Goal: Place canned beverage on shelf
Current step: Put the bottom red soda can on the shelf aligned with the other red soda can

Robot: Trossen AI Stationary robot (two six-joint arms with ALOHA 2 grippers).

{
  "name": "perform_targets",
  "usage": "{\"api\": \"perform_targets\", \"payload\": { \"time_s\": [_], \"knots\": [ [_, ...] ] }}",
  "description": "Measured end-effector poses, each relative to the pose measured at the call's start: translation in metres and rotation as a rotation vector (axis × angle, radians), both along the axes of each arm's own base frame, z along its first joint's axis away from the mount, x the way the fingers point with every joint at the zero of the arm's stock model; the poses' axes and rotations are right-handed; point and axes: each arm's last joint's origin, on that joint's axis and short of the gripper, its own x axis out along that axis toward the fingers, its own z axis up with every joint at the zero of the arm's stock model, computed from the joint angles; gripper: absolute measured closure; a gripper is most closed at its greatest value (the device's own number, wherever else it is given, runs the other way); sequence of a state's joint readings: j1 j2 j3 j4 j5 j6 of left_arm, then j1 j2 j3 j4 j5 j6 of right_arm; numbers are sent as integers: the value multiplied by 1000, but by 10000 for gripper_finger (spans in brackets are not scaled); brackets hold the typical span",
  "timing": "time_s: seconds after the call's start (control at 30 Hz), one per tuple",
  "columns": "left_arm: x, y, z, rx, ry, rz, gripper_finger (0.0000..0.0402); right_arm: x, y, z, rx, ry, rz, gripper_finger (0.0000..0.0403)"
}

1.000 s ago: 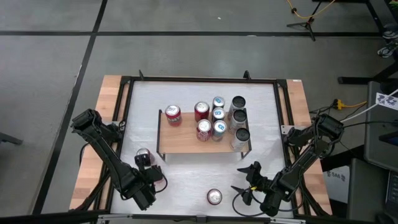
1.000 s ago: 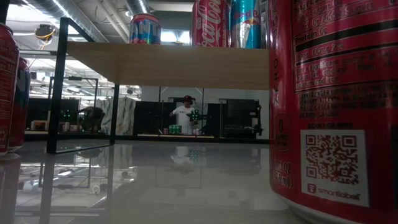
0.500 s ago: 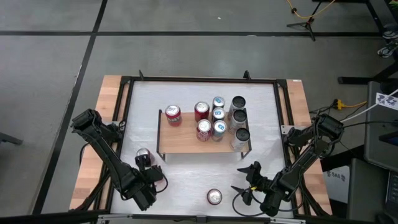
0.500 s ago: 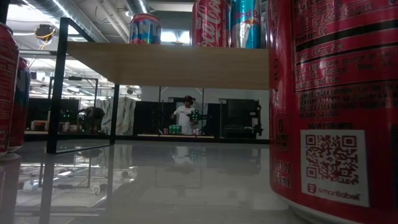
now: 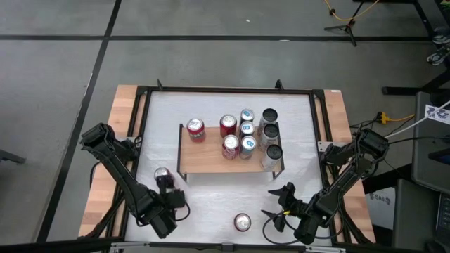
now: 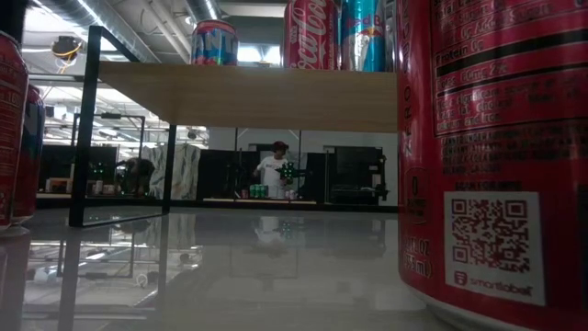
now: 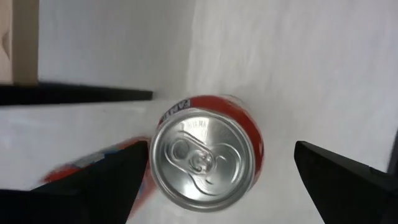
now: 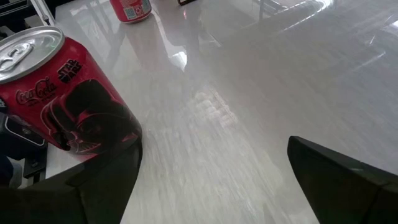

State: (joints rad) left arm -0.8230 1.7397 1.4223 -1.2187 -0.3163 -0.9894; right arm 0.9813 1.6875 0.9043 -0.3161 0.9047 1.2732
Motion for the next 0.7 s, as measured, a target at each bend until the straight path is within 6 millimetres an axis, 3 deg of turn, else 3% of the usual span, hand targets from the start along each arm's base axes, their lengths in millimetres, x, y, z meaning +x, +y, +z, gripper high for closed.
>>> {"api": "perform_targets", "payload": {
  "time_s": [0.2,0.5,0.7],
  "knots": [
    [0,0,0,40,6,-99,5,0,0,0,0,0,0,10],
    [3,3,-1,38,15,-86,6,0,0,0,0,0,0,10],
    [7,11,-8,20,65,-57,33,0,0,0,0,0,0,10]
  ]
}}
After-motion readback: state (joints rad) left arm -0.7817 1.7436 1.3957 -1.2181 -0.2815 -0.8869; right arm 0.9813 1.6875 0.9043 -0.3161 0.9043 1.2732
